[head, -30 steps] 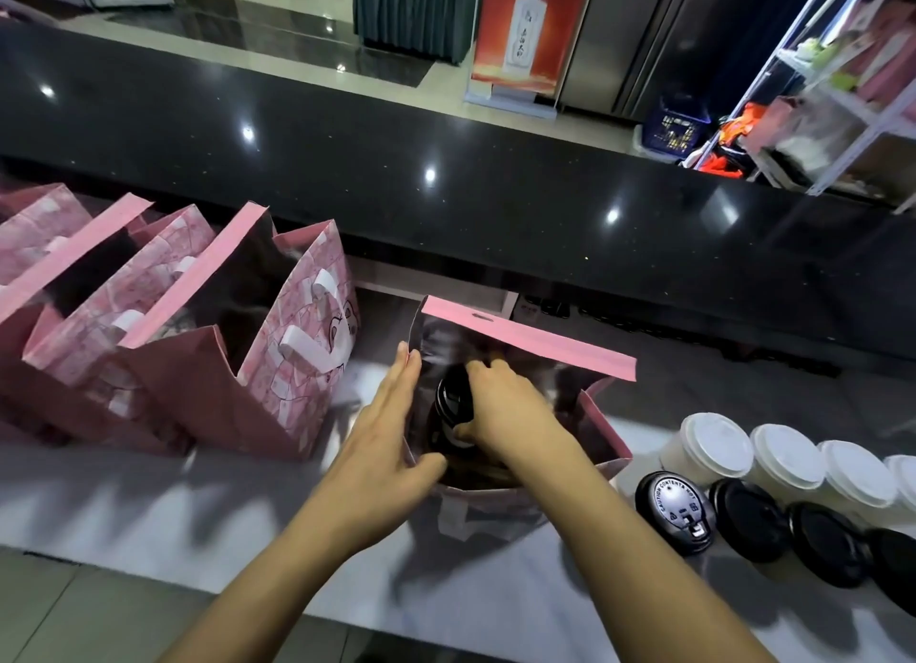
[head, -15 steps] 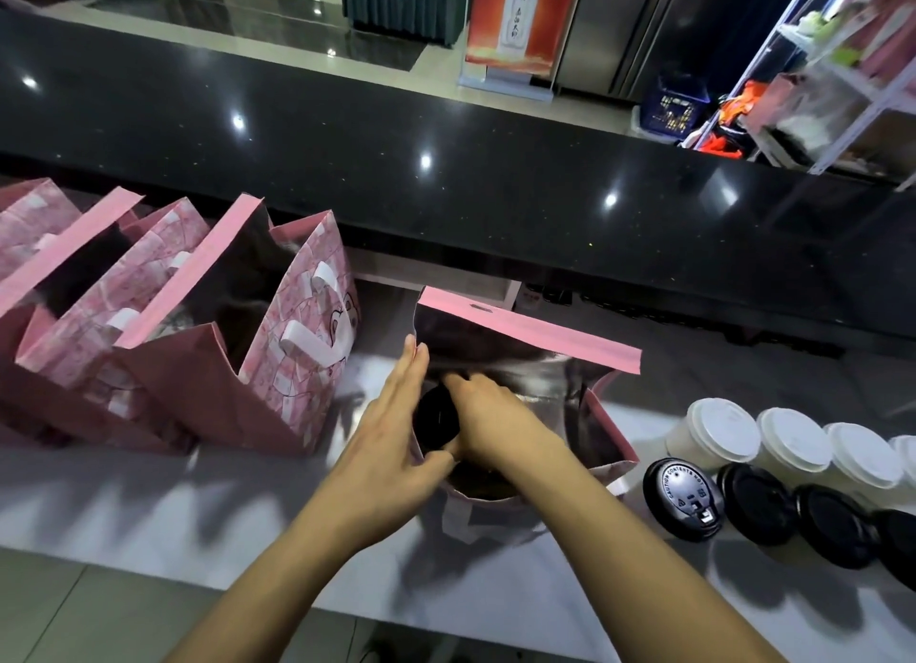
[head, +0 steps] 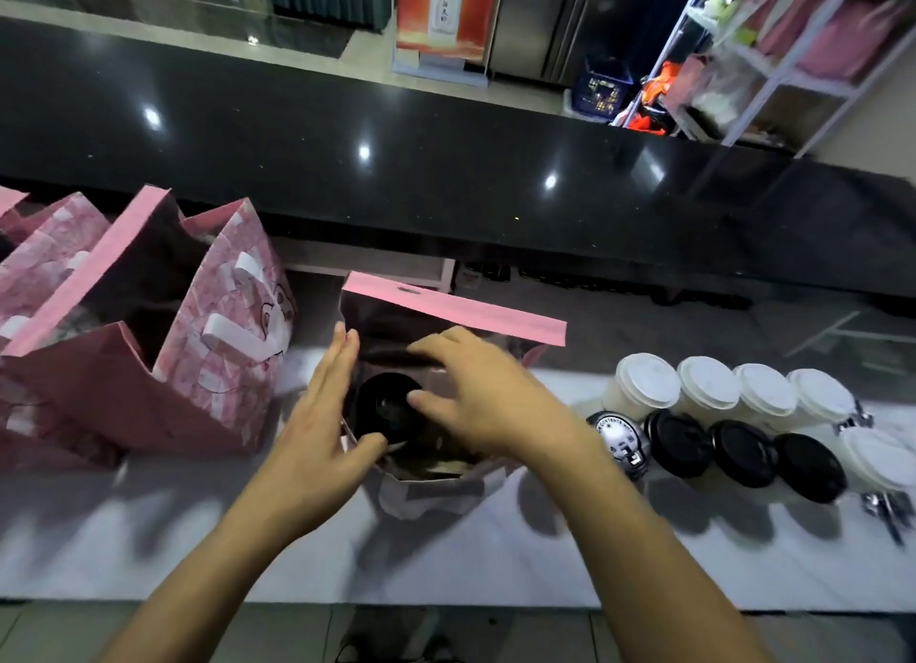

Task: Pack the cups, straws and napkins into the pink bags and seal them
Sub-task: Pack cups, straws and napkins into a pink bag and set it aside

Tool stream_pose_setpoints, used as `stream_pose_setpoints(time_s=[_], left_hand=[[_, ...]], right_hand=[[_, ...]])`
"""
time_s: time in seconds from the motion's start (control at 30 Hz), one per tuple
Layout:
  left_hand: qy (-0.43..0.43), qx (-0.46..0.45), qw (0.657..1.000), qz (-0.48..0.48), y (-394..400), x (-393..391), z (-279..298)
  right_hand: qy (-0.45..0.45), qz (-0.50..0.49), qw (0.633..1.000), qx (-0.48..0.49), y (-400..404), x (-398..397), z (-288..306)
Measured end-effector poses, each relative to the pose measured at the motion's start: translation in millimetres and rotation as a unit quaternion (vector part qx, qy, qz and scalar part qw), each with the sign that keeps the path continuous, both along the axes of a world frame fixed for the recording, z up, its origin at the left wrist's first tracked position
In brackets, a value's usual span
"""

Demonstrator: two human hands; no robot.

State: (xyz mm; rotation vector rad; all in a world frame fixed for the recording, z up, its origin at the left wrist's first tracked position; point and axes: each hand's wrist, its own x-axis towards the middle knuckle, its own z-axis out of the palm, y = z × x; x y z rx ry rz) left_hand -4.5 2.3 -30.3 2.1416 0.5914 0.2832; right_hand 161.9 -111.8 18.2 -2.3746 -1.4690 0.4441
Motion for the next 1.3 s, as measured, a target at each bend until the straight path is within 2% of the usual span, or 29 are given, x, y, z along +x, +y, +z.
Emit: stream_pose_setpoints(time_s=[0.1, 0.2, 0.27, 0.33, 0.43, 0.5, 0.57, 0.73, 0.83, 0.93, 1.07, 1.17, 1.3], left_hand=[[0.005, 0.013, 1.000, -0.004, -3.3, -0.8, -1.1], [0.008, 0.014, 1.000, 0.001, -4.5, -2.1, -3.2], [0.006, 0.020, 1.000, 0.002, -5.4, -2.9, -4.7], [0.006, 0.025, 1.000, 0.002, -6.3, -3.6, -5.1], [0.010, 0.031, 0.999, 0.000, -7.4, -4.3, -4.1], [0.010, 0.033, 0.999, 0.000, -8.3, -4.9, -3.6], [0.003, 0.032, 0.999, 0.000, -9.6, -5.5, -3.5], [0.001, 0.030, 1.000, 0.002, -12.0, -6.3, -1.9], [0.003, 0.035, 0.999, 0.002, -12.6, -5.3, -1.3], [0.008, 0.039, 0.999, -0.002, -12.8, -4.9, -2.0], [0.004, 0.037, 0.999, -0.002, -12.0, -4.9, -2.9], [0.003, 0.038, 0.999, -0.001, -11.3, -3.5, -3.1], [-0.013, 0.031, 0.999, -0.010, -10.8, -3.6, -3.4]], right_hand=[[0.046, -0.065, 0.988, 0.136, -57.9, 6.6, 23.3], [0.004, -0.195, 0.955, 0.226, -111.2, 18.6, 13.5], [-0.040, -0.278, 0.940, 0.191, -136.6, 36.0, -12.0], [-0.090, -0.307, 0.946, 0.051, -153.0, 54.9, -42.0], [-0.134, -0.238, 0.947, -0.168, -165.0, 74.0, -75.8], [-0.118, -0.224, 0.940, -0.230, -165.9, 79.9, -85.5], [-0.113, -0.235, 0.936, -0.238, -165.9, 82.4, -88.0], [-0.095, -0.264, 0.937, -0.207, -160.8, 67.4, -65.5], [-0.059, -0.307, 0.947, -0.080, -160.1, 53.6, -20.4], [-0.074, -0.324, 0.941, 0.058, -158.7, 34.8, 39.7], [-0.072, -0.249, 0.942, 0.212, -146.5, -12.0, 111.0], [0.004, -0.157, 0.967, 0.201, -120.5, -38.6, 116.6], [0.010, -0.093, 0.994, 0.060, -77.2, -43.4, 73.6]])
